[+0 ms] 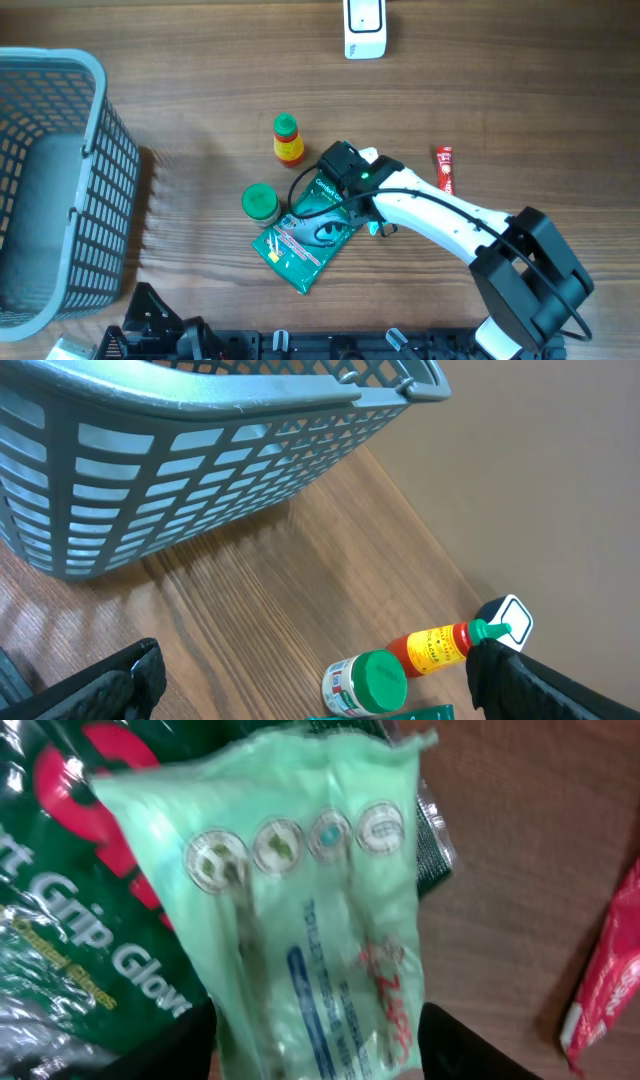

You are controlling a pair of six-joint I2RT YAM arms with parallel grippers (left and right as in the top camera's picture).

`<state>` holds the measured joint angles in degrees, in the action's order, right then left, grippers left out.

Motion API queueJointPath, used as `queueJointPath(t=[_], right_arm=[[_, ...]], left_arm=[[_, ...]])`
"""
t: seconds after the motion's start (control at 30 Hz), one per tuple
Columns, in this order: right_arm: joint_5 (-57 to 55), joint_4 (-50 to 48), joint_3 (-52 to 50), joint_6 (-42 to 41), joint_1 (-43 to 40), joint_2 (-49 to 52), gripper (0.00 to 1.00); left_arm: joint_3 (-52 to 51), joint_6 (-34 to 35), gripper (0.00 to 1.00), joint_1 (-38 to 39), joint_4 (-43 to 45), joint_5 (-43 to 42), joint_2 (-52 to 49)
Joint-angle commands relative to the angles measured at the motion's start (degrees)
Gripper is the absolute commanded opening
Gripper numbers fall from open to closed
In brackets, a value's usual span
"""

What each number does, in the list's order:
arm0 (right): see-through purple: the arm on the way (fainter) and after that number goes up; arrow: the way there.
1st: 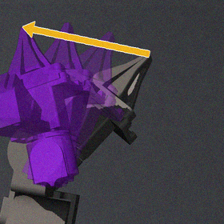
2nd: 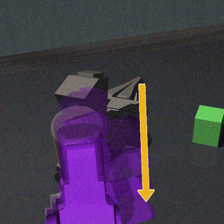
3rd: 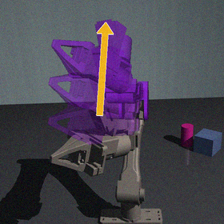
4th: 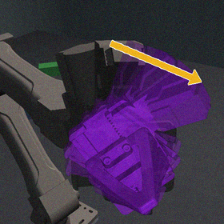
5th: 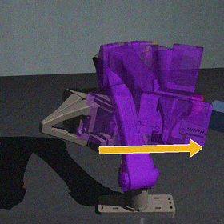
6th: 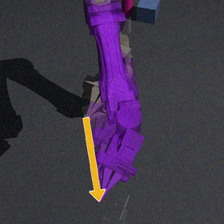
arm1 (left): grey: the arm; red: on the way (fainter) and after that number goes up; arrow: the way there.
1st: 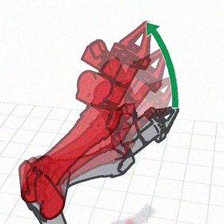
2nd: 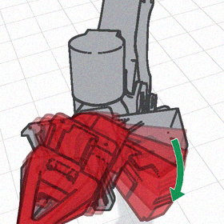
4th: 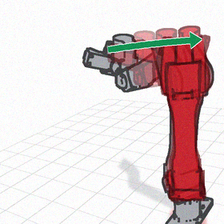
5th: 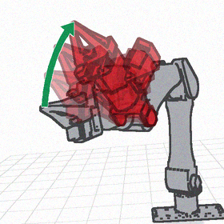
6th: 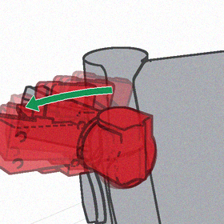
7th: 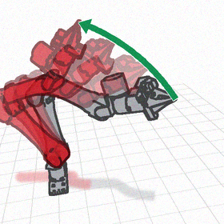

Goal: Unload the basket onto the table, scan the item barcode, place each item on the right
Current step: 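Lift the wipes pack up off the gloves pack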

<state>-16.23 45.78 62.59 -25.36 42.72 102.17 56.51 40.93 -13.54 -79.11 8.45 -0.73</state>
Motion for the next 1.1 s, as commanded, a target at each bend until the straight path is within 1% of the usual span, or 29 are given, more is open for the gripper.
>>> queueJointPath(t=[0.0, 0.07, 0.13, 0.2, 0.3, 0.33, 0.37, 0.4, 0.43, 0.5, 0.53, 0.6, 0.67, 0.7, 0.73, 0.77, 0.8, 0.97, 1.07], right_arm=[[-1.73, -0.76, -1.44, 2.84, -0.02, -0.35, 0.64], [-1.81, -1.6, -3.23, 2.89, -0.04, -0.33, 0.61], [-1.75, -4.66, -6.25, 2.84, -0.02, -0.33, 0.59], [-1.7, -6.71, -9.2, 2.82, -0.02, -0.33, 0.52], [-1.66, -6.69, -9.88, 2.03, -0.02, -0.33, 0.41], [-0.66, -6.86, -9.88, 0.79, -0.02, -0.33, 0.17], [1.01, -6.97, -9.38, 1.03, -0.07, -0.35, 0.05], [2.45, -6.78, -8.68, 1.42, -0.2, -0.37, 0.05], [6.56, -5.35, -6.54, 1.57, -0.74, -0.7, 0.04], [21.11, -2.75, -2.36, 7.67, -2.6, -2.43, 0.04], [30.34, -0.48, -0.39, 11.61, -4.52, -4.48, 0.04], [43.78, 4.17, 1.36, 18.18, -8.63, -9.03, 0.05], [59.76, 7.52, 1.49, 26.73, -13.6, -13.62, 0.04], [71.73, 10.91, 1.49, 34.82, -17.05, -16.17, 0.05], [80.02, 14.21, 1.49, 41.66, -18.88, -17.27, 0.04], [87.43, 17.75, 1.49, 48.59, -19.98, -17.66, 0.04], [92.63, 20.35, 1.46, 53.37, -20.13, -17.64, 0.04], [108.93, 25.09, 1.44, 53.7, -20.02, -17.64, 0.04], [108.24, 24.24, 1.44, 53.9, -20.02, -17.64, 0.04]], left_arm=[[0.0, 0.07, 1.0, 0.2, 0.2, -0.09, 0.44], [0.0, 0.07, 1.0, 0.2, 0.2, -0.09, 0.44], [0.0, 0.07, 1.0, 0.2, 0.2, -0.09, 0.44], [0.0, 0.07, 1.0, 0.2, 0.2, -0.09, 0.44], [0.0, 0.07, 1.0, 0.2, 0.2, -0.09, 0.44], [0.0, 0.07, 1.0, 0.2, 0.2, -0.09, 0.44], [0.0, 0.07, 1.0, 0.2, 0.2, -0.09, 0.44], [0.0, 0.07, 1.0, 0.2, 0.2, -0.09, 0.44], [0.0, 0.07, 1.0, 0.2, 0.2, -0.09, 0.44], [0.0, 0.07, 1.0, 0.2, 0.2, -0.09, 0.44], [0.0, 0.07, 1.0, 0.2, 0.2, -0.09, 0.44], [0.0, 0.07, 1.0, 0.22, 0.2, -0.09, 0.44], [0.0, 0.07, 1.0, 0.2, 0.2, -0.09, 0.44], [0.0, 0.07, 1.0, 0.2, 0.2, -0.09, 0.44], [0.0, 0.07, 1.0, 0.2, 0.2, -0.09, 0.44], [0.0, 0.07, 1.0, 0.2, 0.2, -0.09, 0.44], [0.0, 0.07, 1.0, 0.2, 0.2, -0.09, 0.44], [0.0, 0.07, 1.0, 0.2, 0.2, -0.09, 0.44], [0.0, 0.07, 1.0, 0.2, 0.2, -0.09, 0.44]])
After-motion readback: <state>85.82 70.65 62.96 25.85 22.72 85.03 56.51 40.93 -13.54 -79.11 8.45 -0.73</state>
